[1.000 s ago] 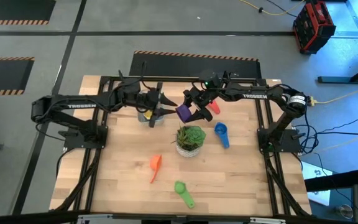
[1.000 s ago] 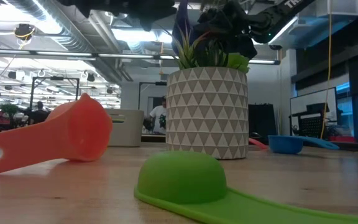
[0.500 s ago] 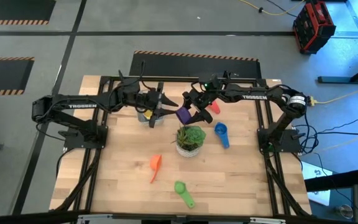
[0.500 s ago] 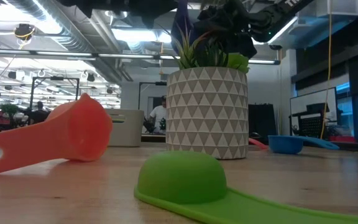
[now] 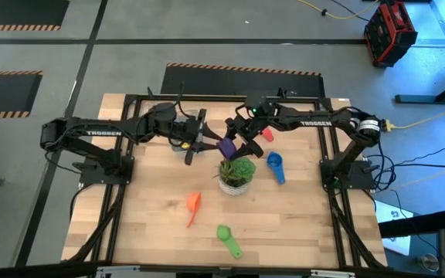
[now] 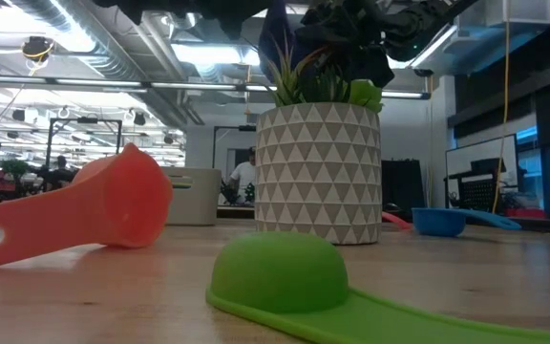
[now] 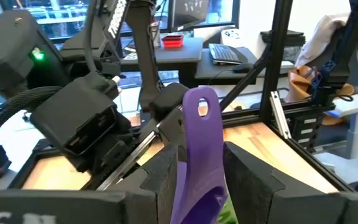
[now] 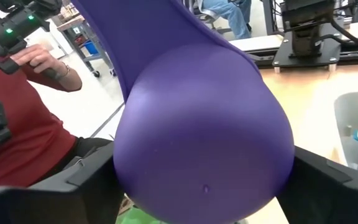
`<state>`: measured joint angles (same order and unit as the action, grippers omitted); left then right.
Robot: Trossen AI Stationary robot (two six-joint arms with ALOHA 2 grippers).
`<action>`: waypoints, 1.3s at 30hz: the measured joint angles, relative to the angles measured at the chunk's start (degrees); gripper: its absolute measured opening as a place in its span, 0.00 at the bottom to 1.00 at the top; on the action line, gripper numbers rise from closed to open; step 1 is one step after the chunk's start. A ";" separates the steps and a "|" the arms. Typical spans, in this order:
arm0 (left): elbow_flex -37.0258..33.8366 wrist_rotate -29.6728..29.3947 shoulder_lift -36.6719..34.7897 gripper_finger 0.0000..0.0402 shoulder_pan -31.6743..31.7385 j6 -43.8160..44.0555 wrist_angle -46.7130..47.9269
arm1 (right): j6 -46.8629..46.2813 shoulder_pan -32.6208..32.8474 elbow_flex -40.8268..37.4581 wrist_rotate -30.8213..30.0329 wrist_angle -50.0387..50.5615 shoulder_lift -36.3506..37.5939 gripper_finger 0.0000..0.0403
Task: Nest measuring cups in basket
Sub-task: Stack the violet measuring cup on top of the yellow measuring cup in the gray bin
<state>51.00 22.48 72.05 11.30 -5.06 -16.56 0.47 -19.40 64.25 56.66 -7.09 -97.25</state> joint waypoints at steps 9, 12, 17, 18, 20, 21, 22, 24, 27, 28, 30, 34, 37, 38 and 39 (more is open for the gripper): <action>-0.04 1.83 2.34 0.30 -1.47 -0.04 -1.08 | -0.22 1.25 0.00 -0.07 -1.44 0.00 0.83; -0.04 2.88 2.76 0.30 -1.47 0.00 -1.71 | -0.22 1.36 0.00 -0.07 -1.40 0.00 0.83; -0.04 2.97 2.69 0.30 -1.47 -0.08 -3.07 | -0.24 1.33 0.00 -0.09 -1.38 0.00 0.83; -0.04 3.09 2.69 0.30 -1.47 -0.08 -3.07 | -0.24 1.33 0.00 -0.13 -1.40 0.00 0.83; -0.04 3.69 2.69 0.28 -1.47 -0.09 -3.65 | -0.22 1.33 0.02 -0.13 -1.46 0.00 0.83; -0.04 3.83 2.69 0.27 -1.47 -0.11 -3.73 | -0.24 1.36 0.02 -0.13 -1.44 0.00 0.83; -0.04 3.83 2.69 0.25 -1.47 -0.11 -3.71 | -0.24 1.36 0.02 -0.13 -1.42 0.00 0.83; -0.04 3.81 2.69 0.21 -1.45 -0.11 -3.71 | -0.22 1.36 0.02 -0.12 -1.43 0.00 0.83; -0.04 3.68 2.69 0.15 -1.45 -0.17 -3.71 | -0.20 1.36 0.02 0.08 -1.40 0.00 0.83; -0.04 3.82 2.69 0.13 -1.45 -0.21 -3.71 | -0.18 1.36 0.02 0.24 -1.40 0.00 0.83; -0.04 4.23 2.69 0.10 -1.47 -0.24 -3.70 | 0.02 1.38 0.02 0.59 -1.42 0.00 0.83; -0.04 4.70 2.69 0.05 -1.52 -0.26 -3.66 | 0.34 1.40 0.02 1.07 -1.44 0.00 0.83; -0.04 4.66 2.69 0.05 -1.52 -0.26 -3.64 | 0.50 1.36 0.02 1.56 -1.44 0.00 0.85; -0.04 4.64 2.69 0.05 -1.53 -0.26 -3.64 | 0.59 1.33 0.02 2.01 -1.44 0.00 0.86; -0.04 4.65 2.69 0.05 -1.55 -0.26 -3.66 | 0.82 1.32 0.02 2.32 -1.44 0.00 0.87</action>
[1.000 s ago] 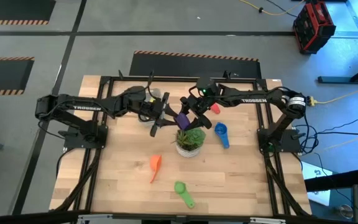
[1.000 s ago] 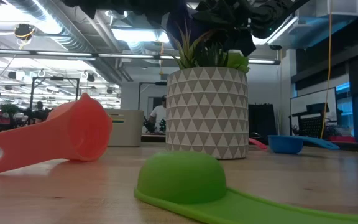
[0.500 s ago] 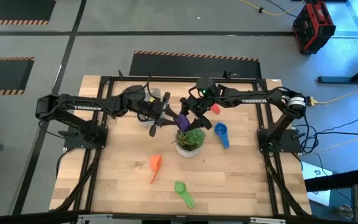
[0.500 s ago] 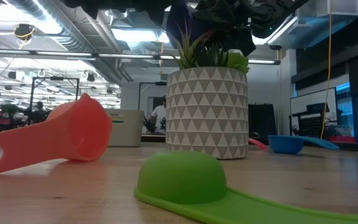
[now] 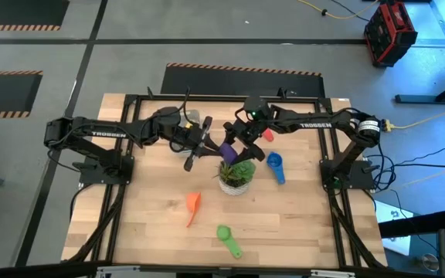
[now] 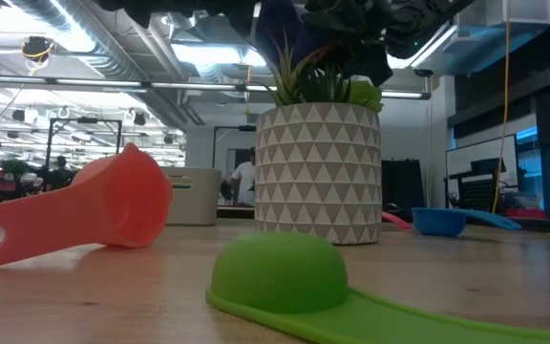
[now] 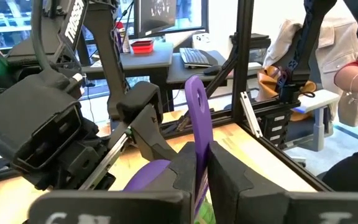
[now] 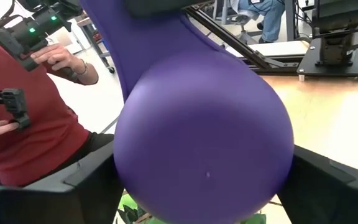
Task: Nest measuring cups in basket
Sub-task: Stack the violet measuring cup on top of the yellow measuring cup in the gray bin
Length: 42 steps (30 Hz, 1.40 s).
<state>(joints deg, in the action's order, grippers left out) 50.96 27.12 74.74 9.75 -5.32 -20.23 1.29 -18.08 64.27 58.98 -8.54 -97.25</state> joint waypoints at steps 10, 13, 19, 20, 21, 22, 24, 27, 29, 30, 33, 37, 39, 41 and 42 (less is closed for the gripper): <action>0.00 -0.21 0.00 0.05 0.01 0.04 0.00 | 0.46 -0.03 0.00 0.24 0.21 0.00 0.89; 0.00 -0.23 0.00 0.05 0.01 0.04 0.00 | 0.49 -0.03 0.00 0.26 0.24 0.00 0.89; 0.00 -0.34 0.00 0.05 0.01 0.07 0.00 | 0.47 -0.03 0.00 0.31 0.31 0.00 0.90; 0.02 -0.36 0.00 0.05 0.01 0.07 0.00 | 0.56 -0.03 0.00 0.29 0.42 0.00 0.90; 0.01 -0.42 0.00 0.05 0.01 0.08 0.03 | -0.07 -0.02 0.00 -0.01 0.53 0.00 0.90; 0.02 -0.47 -0.02 0.05 0.05 0.23 0.12 | -1.73 0.16 0.00 -1.26 0.62 0.00 0.90; 0.02 -0.36 -0.09 0.05 0.16 0.42 0.56 | -4.61 0.44 0.00 -5.77 1.00 0.00 0.90; 0.02 -1.26 -0.02 0.04 0.04 0.53 0.23 | -3.72 0.22 0.00 -10.33 1.18 -0.04 0.90; 0.02 -1.85 -0.02 0.03 0.24 0.48 0.02 | -2.67 0.03 0.01 -11.36 0.94 -0.04 0.90; 0.02 -1.92 -0.02 0.03 0.27 0.50 0.02 | -2.73 0.02 0.02 -11.39 0.98 -0.04 0.90; 0.02 -1.44 -0.02 0.01 0.08 0.46 0.02 | -3.64 -0.03 0.02 -11.37 0.98 -0.04 0.90; 0.02 -1.54 -0.02 0.02 0.21 0.61 0.04 | -4.49 -1.00 0.02 -9.48 1.35 0.35 0.90; 0.02 -1.37 -0.02 0.02 0.11 0.63 0.09 | -4.71 -1.73 0.02 -7.38 1.10 0.91 0.90; 0.02 -1.02 -0.02 0.01 0.08 0.63 0.20 | -5.68 -2.59 0.02 -5.60 1.07 1.39 0.90; 0.02 -1.06 -0.02 0.01 0.10 0.63 0.20 | -5.85 -3.15 0.02 -4.85 1.08 1.59 0.90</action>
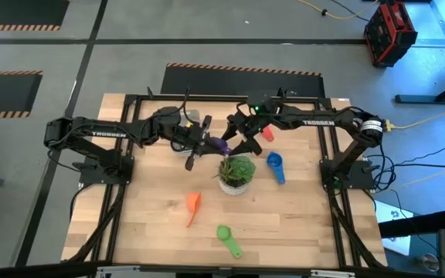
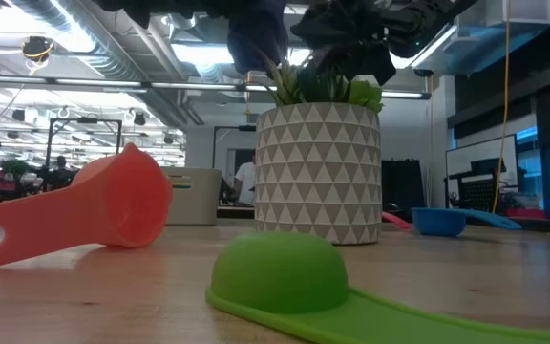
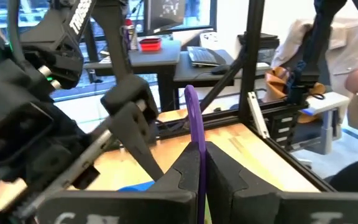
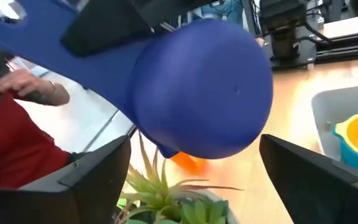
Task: Nest measuring cups in basket
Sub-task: Stack the violet measuring cup on top of the yellow measuring cup in the gray bin
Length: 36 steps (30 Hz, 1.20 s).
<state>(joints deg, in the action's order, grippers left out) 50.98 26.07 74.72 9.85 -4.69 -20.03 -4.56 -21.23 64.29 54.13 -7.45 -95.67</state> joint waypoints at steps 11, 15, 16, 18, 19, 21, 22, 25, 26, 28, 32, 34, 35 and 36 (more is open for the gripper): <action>0.00 0.00 -0.07 0.01 0.45 1.74 0.02 | -1.35 -5.98 0.00 7.07 0.21 0.45 0.90; 0.09 -0.07 -0.73 0.01 1.92 4.65 -0.49 | -1.31 -8.93 0.00 9.38 0.41 0.45 0.90; 0.07 -0.15 -1.13 0.01 2.44 5.25 0.03 | -1.25 -9.69 0.00 9.81 0.54 0.45 0.90; 0.06 -0.11 -1.84 0.01 3.88 7.43 -0.43 | -1.26 -11.22 0.00 10.12 1.10 0.47 0.90; 0.09 -0.13 -2.37 0.01 4.60 8.49 -0.45 | -1.10 -12.08 0.00 10.18 1.72 0.47 0.90; 0.08 -0.21 -3.38 0.01 6.48 11.21 -0.06 | 0.23 -13.62 0.00 10.12 2.85 0.47 0.90; 0.07 -0.21 -4.07 0.01 7.60 12.34 0.12 | 1.25 -14.40 0.00 10.13 3.32 0.47 0.90; 0.07 0.23 -5.92 0.01 11.22 15.89 0.02 | 4.69 -16.51 0.00 10.08 3.98 0.47 0.90; 0.07 0.33 -6.35 0.01 12.51 17.30 0.00 | 5.57 -17.16 0.00 10.03 4.02 0.47 0.90; 0.07 0.52 -7.16 0.01 15.53 20.02 0.86 | 7.42 -18.32 0.00 10.03 4.16 0.49 0.90; 0.07 1.38 -7.45 0.01 22.02 25.67 3.03 | 10.67 -19.93 0.00 9.98 4.29 0.49 0.90; 0.07 2.27 -7.30 0.01 25.26 27.95 5.07 | 11.29 -20.28 0.00 9.94 4.34 0.49 0.90; 0.07 2.52 -7.07 0.01 26.58 28.83 6.19 | 11.58 -20.33 0.00 9.94 4.35 0.49 0.90; 0.07 2.66 -6.71 0.01 27.78 29.69 7.62 | 12.23 -20.33 0.00 9.94 4.44 0.49 0.90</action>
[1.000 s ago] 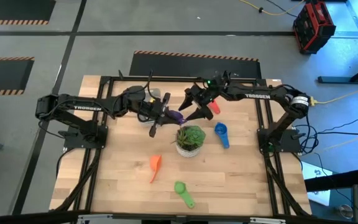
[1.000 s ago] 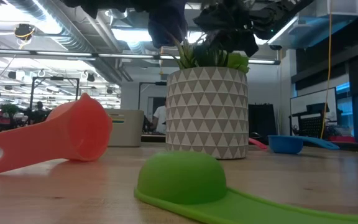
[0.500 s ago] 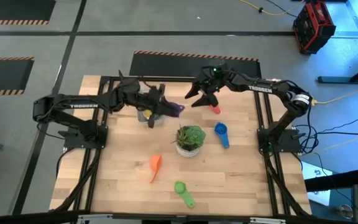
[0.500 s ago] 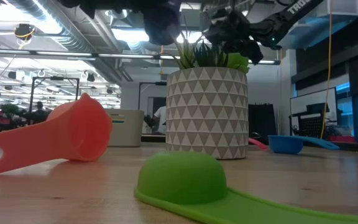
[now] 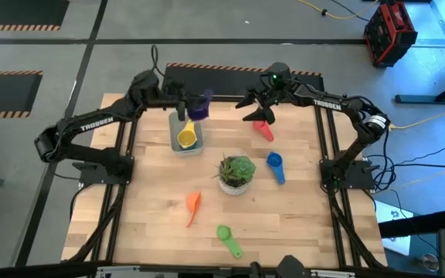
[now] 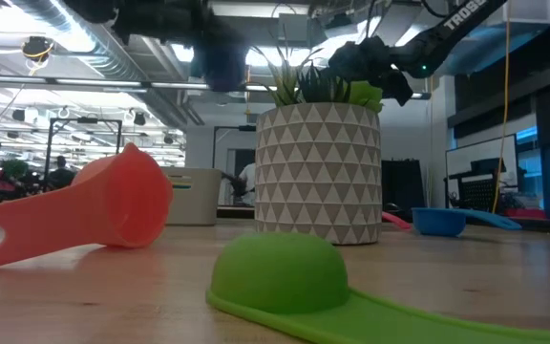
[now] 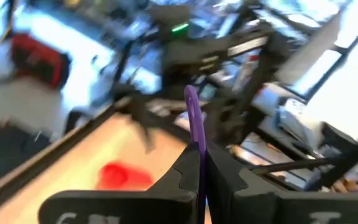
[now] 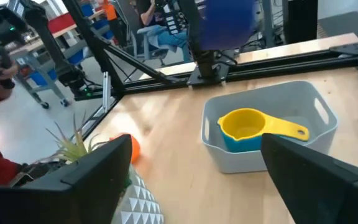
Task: Nest measuring cups in basket
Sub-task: Stack the violet measuring cup on top of the yellow measuring cup in the gray bin
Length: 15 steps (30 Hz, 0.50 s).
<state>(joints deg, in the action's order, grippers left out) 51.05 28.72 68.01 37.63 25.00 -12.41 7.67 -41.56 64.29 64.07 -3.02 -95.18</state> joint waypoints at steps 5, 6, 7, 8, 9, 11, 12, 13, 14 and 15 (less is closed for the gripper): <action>-0.04 0.40 1.46 0.01 5.15 3.76 7.74 | 1.76 0.04 0.00 0.02 1.03 0.00 0.90; -0.04 0.39 1.81 0.01 5.84 4.57 9.34 | 1.79 0.04 0.00 0.02 1.21 0.00 0.90; -0.05 0.41 2.20 0.01 6.45 5.22 11.21 | 1.83 0.04 0.00 0.01 1.41 0.00 0.90; -0.09 0.54 2.48 0.01 7.08 5.98 12.86 | 1.85 0.04 0.00 0.00 1.46 0.00 0.90; -0.09 0.85 2.68 0.01 7.53 6.43 13.95 | 1.85 0.04 0.00 0.00 1.48 0.00 0.90; -0.07 0.99 3.06 0.01 8.02 7.22 16.02 | 1.85 0.04 0.00 0.00 1.59 0.00 0.90; -0.08 1.00 3.33 0.01 8.25 7.64 17.44 | 1.85 0.04 0.00 0.00 1.71 0.02 0.90; -0.09 1.01 3.65 0.01 8.41 7.88 18.51 | 1.87 0.04 0.00 0.00 1.74 0.00 0.90; -0.09 1.03 3.89 0.01 8.44 7.96 19.01 | 1.87 0.04 0.00 0.00 1.74 0.02 0.90; -0.09 1.24 4.02 0.01 8.44 8.17 19.43 | 1.85 0.04 0.00 0.00 1.74 0.02 0.90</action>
<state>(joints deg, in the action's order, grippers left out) 50.96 29.97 72.03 46.06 33.17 7.01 9.52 -41.52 64.29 64.07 -1.28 -95.15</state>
